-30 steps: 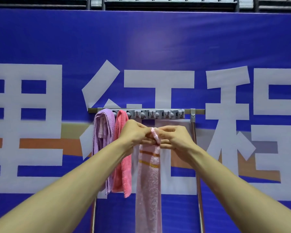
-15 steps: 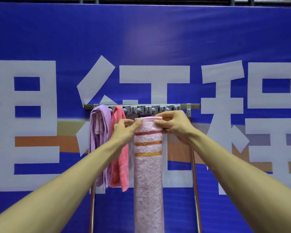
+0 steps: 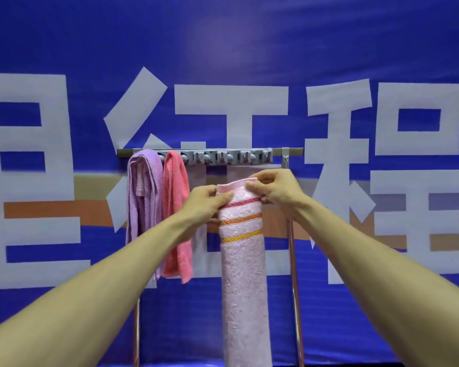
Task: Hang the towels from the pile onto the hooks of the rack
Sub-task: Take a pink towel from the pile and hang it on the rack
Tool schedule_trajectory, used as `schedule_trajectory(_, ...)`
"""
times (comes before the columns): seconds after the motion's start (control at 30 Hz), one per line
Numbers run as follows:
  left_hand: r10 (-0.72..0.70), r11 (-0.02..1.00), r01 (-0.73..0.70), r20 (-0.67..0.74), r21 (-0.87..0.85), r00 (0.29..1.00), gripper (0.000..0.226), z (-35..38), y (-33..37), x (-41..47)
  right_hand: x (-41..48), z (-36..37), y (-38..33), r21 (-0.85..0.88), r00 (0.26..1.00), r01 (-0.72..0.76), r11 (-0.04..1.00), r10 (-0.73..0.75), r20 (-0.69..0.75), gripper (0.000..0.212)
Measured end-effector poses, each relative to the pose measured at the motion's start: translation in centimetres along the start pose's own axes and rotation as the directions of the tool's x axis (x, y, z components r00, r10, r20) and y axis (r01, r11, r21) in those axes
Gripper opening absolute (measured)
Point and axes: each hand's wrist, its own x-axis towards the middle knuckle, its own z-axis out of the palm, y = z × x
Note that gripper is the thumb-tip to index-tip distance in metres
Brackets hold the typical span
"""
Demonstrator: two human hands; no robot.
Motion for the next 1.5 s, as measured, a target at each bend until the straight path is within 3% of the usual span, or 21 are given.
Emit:
schedule_trajectory(0.13, 0.051, 0.998, -0.054, -0.146, -0.016, 0.988, 0.017, 0.2, 0.5, 1.3, -0.5, 0.4, 0.9, 0.207, 0.994, -0.110, 0.972, 0.104, 0.038, 0.049)
schedule_trajectory(0.23, 0.044, 0.994, -0.066, -0.249, -0.082, 0.967, 0.018, 0.6, 1.7, 2.8, -1.1, 1.2, 2.4, 0.257, 0.935, -0.314, 0.914, 0.251, 0.250, 0.093)
schedule_trajectory(0.43, -0.135, 0.906, -0.029, -0.353, -0.423, 0.926, 0.010, 0.2, 3.2, 4.2, -2.9, 2.3, 5.3, 0.146, 0.874, -0.359, 0.922, 0.277, 0.400, 0.058)
schedule_trajectory(0.5, -0.183, 0.862, -0.038, -0.380, -0.506, 0.907, 0.021, -0.9, 2.7, 4.5, -3.4, 2.5, 5.6, 0.121, 0.852, -0.366, 0.923, 0.280, 0.441, 0.044)
schedule_trajectory(0.57, -0.220, 0.818, -0.047, -0.389, -0.573, 0.895, 0.030, -1.7, 2.0, 4.5, -3.6, 2.9, 5.7, 0.151, 0.867, -0.347, 0.926, 0.256, 0.427, 0.028)
schedule_trajectory(0.67, -0.265, 0.756, -0.022, -0.337, -0.655, 0.904, 0.019, -2.3, 0.7, 3.0, -3.6, 4.1, 5.0, 0.315, 0.919, -0.332, 0.889, 0.229, 0.322, 0.018)
schedule_trajectory(0.8, -0.299, 0.806, 0.166, -0.149, -0.568, 0.942, 0.019, -3.2, -3.4, 0.7, -3.1, 5.7, 3.7, 0.435, 0.932, -0.357, 0.827, 0.287, 0.220, 0.022)
schedule_trajectory(0.87, -0.351, 0.791, 0.252, -0.078, -0.557, 0.933, 0.019, -3.3, -5.4, -1.2, -2.9, 6.4, 3.2, 0.450, 0.926, -0.378, 0.809, 0.335, 0.174, 0.027)
schedule_trajectory(0.93, -0.379, 0.764, 0.317, 0.006, -0.562, 0.925, 0.032, -2.9, -6.7, -3.5, -2.7, 7.1, 2.6, 0.479, 0.914, -0.399, 0.782, 0.383, 0.136, 0.030)
schedule_trajectory(1.03, -0.328, 0.792, 0.330, 0.097, -0.513, 0.940, 0.042, -1.7, -7.7, -6.7, -2.1, 7.7, 1.9, 0.534, 0.887, -0.424, 0.731, 0.453, 0.085, 0.033)
schedule_trajectory(1.17, -0.301, 0.917, 0.308, 0.069, -0.254, 0.951, 0.026, -0.5, -9.7, -8.7, -1.7, 7.7, 2.0, 0.528, 0.832, -0.499, 0.687, 0.550, 0.071, 0.037)
schedule_trajectory(1.3, -0.297, 0.856, 0.325, 0.131, -0.402, 0.946, 0.062, 0.1, -10.0, -10.2, -1.3, 7.9, 3.1, 0.540, 0.775, -0.545, 0.641, 0.631, 0.034, 0.041)
schedule_trajectory(1.33, -0.283, 0.858, 0.316, 0.142, -0.405, 0.949, 0.063, 0.3, -10.3, -10.7, -1.3, 8.0, 3.3, 0.525, 0.763, -0.556, 0.644, 0.646, 0.016, 0.039)
schedule_trajectory(1.43, -0.209, 0.945, 0.223, 0.081, -0.240, 0.974, 0.026, 1.2, -11.8, -11.5, -1.3, 8.1, 3.3, 0.511, 0.750, -0.567, 0.646, 0.661, -0.005, 0.029)
schedule_trajectory(1.5, -0.187, 0.967, 0.198, 0.078, -0.163, 0.979, 0.006, 1.8, -12.6, -11.9, -0.6, 7.9, 3.8, 0.511, 0.742, -0.564, 0.649, 0.670, -0.032, 0.035)
